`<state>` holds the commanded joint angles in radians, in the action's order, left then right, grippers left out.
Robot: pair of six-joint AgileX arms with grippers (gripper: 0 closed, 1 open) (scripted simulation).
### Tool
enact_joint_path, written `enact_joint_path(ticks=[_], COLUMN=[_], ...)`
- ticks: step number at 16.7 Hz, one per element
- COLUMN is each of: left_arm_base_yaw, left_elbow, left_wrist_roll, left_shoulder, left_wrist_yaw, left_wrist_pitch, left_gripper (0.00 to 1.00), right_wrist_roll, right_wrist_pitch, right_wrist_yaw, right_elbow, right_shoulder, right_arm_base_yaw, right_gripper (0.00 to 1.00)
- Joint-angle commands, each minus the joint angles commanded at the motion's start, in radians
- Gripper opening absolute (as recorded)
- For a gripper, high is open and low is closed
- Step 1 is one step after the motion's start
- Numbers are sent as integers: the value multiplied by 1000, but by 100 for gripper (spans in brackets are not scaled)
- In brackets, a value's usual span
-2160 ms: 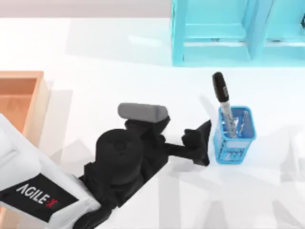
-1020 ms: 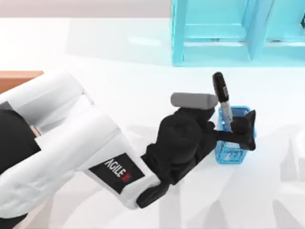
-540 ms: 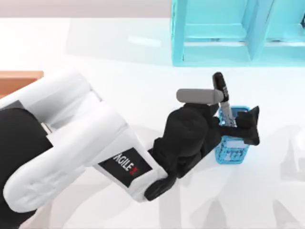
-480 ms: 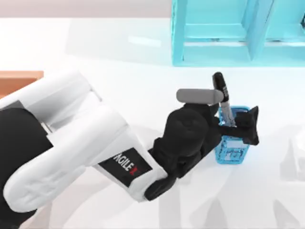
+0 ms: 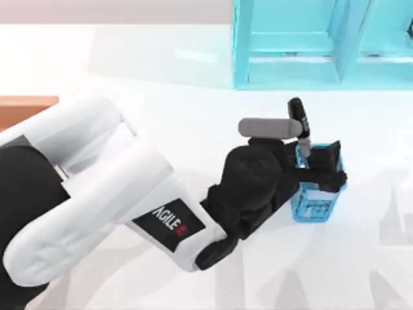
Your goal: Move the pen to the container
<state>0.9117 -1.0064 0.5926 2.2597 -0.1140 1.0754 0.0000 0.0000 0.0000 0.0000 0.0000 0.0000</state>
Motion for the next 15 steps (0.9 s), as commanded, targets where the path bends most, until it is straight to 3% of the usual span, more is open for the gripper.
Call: enact_joint_path(ticks=[3,4,15], left_arm_base_yaw=[0,0,-31], left_elbow=[0,0,11], left_wrist_roll=[0,0,-11], left_shoulder=[0,0,-54], left_wrist_yaw=[0,0,13], left_wrist_pitch=[0,0,-24], left_gripper=[2,0,0], right_wrist_roll=[0,0,0], right_wrist_pitch=[0,0,0], right_wrist_yaw=[0,0,0], right_elbow=[0,0,0], right_shoulder=[0,0,0], right_arm_base_yaw=[0,0,0], right_gripper=[100,100,100])
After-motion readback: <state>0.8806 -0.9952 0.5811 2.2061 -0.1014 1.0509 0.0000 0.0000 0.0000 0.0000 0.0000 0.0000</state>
